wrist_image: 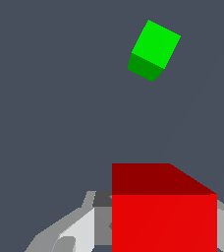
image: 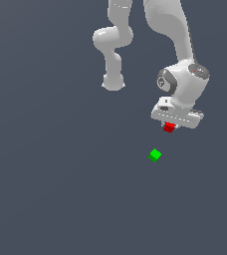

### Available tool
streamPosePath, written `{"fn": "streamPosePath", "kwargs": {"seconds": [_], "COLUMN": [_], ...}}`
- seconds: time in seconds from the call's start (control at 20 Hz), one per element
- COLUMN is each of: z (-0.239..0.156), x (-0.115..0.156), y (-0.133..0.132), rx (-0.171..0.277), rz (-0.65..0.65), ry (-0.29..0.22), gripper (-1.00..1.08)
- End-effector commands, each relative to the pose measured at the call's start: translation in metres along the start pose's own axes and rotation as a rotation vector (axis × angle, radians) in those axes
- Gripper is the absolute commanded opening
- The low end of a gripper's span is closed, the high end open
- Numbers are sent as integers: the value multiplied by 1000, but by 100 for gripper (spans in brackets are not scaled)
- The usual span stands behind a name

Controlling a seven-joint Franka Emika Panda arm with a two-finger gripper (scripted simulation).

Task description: Stack the red cube on top of the green cube.

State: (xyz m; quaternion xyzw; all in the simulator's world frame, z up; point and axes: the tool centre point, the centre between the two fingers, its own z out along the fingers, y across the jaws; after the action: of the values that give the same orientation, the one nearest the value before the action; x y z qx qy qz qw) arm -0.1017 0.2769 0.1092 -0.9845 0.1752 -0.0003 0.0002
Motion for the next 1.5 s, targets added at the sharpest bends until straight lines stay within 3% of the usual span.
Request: {"fn": "streamPosePath", "kwargs": {"seconds": [0.0, 0.5, 1.15, 1.45], "z": [-8, -4, 33, 44], "x": [0, 13, 99, 126], "y": [0, 3, 22, 27], "rx": [-1, 0, 0, -1], "rz": [0, 0, 0, 0], "ry": [-1, 0, 0, 0], "gripper": [-100, -100, -100, -100]}}
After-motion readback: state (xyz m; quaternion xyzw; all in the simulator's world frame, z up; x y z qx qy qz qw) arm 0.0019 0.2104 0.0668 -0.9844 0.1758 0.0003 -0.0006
